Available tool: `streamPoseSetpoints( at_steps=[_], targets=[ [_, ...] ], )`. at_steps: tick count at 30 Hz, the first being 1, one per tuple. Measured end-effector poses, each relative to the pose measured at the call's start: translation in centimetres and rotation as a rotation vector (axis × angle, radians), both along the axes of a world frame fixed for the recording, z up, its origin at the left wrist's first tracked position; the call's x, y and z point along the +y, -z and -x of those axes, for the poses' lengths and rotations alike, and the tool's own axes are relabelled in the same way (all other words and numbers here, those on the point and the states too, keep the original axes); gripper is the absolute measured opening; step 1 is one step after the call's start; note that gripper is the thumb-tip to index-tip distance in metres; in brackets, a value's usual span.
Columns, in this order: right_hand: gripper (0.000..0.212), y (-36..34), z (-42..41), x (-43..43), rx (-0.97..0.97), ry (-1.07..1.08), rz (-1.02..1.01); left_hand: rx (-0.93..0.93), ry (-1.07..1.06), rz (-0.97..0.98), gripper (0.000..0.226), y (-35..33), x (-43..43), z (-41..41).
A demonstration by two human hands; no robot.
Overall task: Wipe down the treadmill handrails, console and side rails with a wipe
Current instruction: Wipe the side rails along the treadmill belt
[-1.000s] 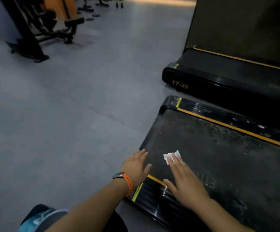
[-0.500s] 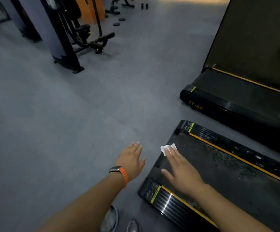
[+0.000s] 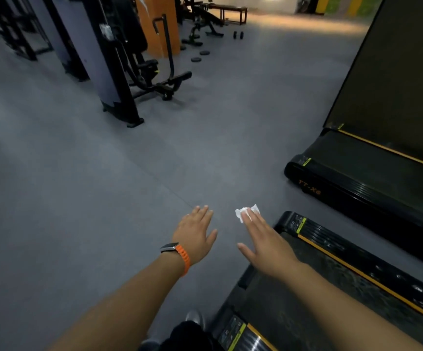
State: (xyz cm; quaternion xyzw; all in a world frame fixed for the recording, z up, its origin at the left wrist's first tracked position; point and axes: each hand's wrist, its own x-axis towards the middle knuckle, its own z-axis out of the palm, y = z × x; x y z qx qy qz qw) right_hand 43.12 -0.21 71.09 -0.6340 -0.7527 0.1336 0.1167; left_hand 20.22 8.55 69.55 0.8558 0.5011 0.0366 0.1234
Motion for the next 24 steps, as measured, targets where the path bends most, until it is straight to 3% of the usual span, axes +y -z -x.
streamPoseSetpoints(
  at_steps=[6, 10, 14, 24],
  targets=[
    [0.089, 2.2, -1.3, 14.2, 0.028, 0.018, -0.003, -0.004, 0.011, 0.012, 0.067, 2.0, 13.7, -1.5],
    [0.089, 2.5, -1.3, 25.8, 0.085, 0.057, 0.013, 0.045, 0.063, 0.02, 0.081, 2.2, 25.1, -2.5],
    [0.089, 1.8, -2.4, 35.5, 0.096, 0.103, 0.013, 0.084, 0.103, 0.031, 0.067, 0.7, 35.7, -3.2],
    [0.091, 1.1, -13.6, 49.9, 0.119, 0.289, -0.046, 0.097, 0.226, 0.029, 0.066, -1.8, 53.0, -15.4]
  ],
)
